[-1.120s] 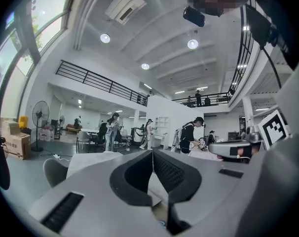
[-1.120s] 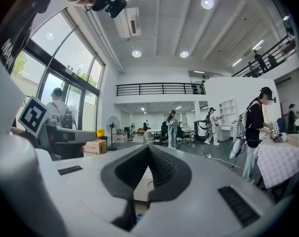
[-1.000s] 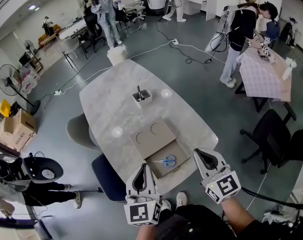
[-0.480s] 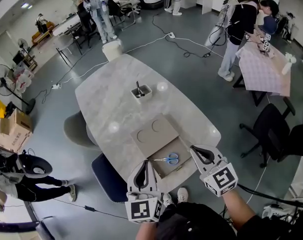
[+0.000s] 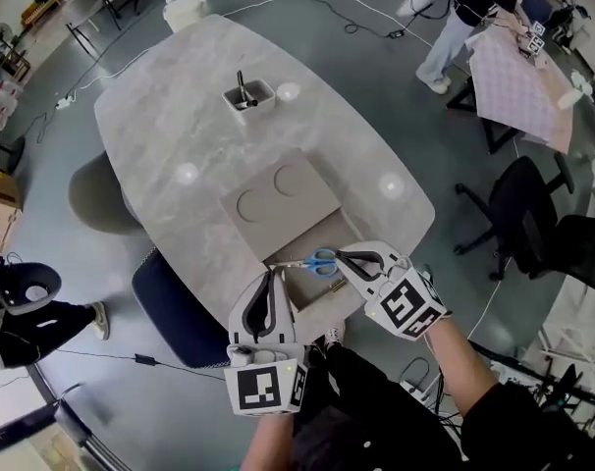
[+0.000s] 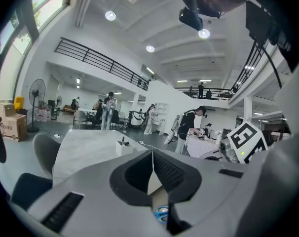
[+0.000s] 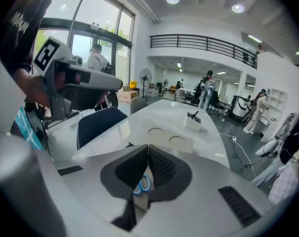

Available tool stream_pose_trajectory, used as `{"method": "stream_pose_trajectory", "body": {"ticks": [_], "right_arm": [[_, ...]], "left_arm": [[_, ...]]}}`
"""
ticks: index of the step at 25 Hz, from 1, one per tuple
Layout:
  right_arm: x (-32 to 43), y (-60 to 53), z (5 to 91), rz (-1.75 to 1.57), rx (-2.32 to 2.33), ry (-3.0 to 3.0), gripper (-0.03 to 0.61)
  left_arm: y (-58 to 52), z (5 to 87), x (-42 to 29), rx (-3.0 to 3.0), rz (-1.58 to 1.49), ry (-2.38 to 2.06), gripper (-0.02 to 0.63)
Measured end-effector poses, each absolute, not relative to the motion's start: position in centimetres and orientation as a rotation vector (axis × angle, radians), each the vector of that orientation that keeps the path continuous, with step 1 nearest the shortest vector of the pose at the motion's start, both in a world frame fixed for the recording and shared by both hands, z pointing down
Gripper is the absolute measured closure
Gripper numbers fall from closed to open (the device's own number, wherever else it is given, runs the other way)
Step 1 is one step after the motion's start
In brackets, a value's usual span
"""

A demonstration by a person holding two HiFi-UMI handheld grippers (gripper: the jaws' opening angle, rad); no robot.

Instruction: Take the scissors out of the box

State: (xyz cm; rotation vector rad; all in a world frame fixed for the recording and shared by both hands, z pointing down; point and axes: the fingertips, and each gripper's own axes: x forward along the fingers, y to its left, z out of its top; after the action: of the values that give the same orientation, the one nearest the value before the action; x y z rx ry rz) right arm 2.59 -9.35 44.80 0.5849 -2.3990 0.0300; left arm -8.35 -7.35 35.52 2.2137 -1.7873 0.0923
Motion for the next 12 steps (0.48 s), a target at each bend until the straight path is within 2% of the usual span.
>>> {"method": "stream_pose_trajectory", "body": {"ticks": [12], "right_arm": [[1.1,-7.7,58.7,-0.066,0.171,-2.102,0.496]], "left_arm": [[-7.9,44.8,-7.5,2.153,0.131,-1.707,0.597]]}}
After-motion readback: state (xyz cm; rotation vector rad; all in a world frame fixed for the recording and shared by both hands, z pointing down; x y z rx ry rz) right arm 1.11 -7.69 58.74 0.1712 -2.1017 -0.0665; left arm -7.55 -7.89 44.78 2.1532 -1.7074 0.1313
